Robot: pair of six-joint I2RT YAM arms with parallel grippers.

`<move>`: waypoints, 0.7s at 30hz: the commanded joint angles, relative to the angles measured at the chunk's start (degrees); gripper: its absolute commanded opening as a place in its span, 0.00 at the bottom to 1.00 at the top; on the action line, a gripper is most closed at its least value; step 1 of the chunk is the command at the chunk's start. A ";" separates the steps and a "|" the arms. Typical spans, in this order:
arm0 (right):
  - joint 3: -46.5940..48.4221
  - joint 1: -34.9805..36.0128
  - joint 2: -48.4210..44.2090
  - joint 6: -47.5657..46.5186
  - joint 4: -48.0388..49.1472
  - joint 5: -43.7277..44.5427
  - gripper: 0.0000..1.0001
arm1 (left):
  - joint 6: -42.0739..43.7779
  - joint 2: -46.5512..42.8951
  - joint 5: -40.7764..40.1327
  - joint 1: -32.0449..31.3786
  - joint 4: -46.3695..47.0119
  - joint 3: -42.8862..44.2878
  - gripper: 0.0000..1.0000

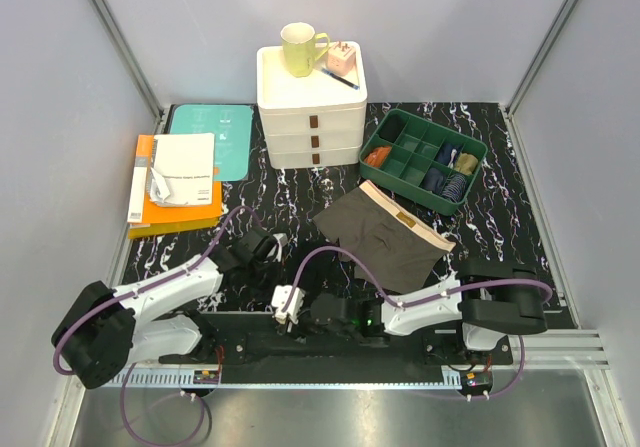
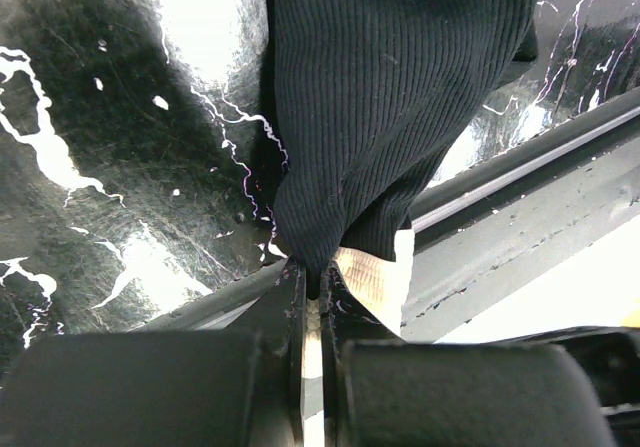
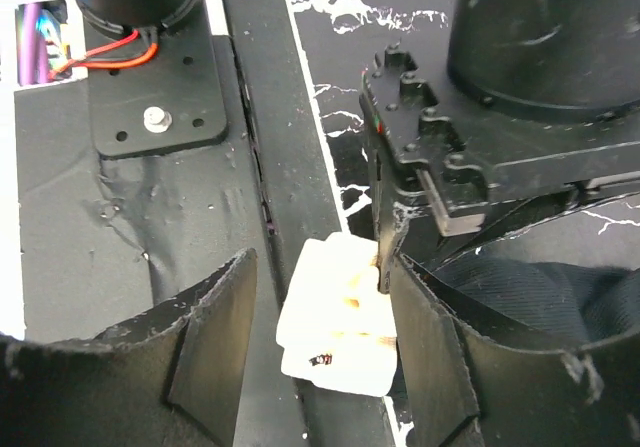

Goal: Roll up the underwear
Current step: Roll the underwear to the center of the board.

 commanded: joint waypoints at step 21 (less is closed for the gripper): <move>11.50 6.46 13.10 0.05 -7.65 20.49 0.59 | -1.30 -0.48 5.07 4.10 1.19 0.65 0.00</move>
